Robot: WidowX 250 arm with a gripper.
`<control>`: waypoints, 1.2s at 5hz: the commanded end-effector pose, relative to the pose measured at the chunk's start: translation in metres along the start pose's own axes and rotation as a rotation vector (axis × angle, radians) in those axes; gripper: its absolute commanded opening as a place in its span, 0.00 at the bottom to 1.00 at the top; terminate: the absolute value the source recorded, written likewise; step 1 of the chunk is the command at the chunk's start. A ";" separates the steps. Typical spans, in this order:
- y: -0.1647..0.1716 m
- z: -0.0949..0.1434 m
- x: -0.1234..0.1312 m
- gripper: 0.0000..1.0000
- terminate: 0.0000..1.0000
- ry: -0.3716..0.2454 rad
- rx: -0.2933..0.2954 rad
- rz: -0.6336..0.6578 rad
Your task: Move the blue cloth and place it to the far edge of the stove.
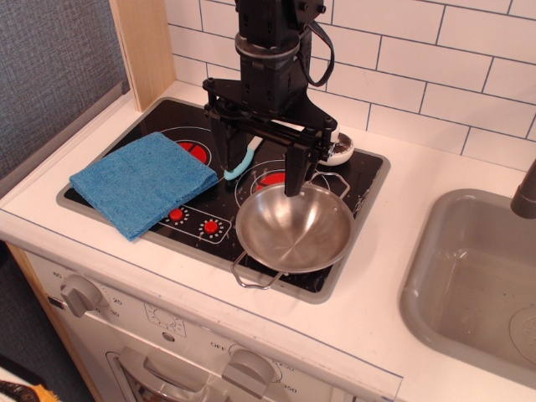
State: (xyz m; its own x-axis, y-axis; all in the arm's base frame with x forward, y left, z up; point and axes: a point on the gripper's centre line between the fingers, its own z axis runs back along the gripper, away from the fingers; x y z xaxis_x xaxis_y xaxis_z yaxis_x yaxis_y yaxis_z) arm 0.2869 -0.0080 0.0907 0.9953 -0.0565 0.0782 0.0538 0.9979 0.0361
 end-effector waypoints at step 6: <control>0.153 -0.050 -0.005 1.00 0.00 -0.088 -0.030 -0.034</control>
State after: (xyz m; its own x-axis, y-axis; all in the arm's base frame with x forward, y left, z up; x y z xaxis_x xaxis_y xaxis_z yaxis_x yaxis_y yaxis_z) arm 0.2879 0.1408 0.0322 0.9876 -0.0912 0.1275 0.0941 0.9954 -0.0170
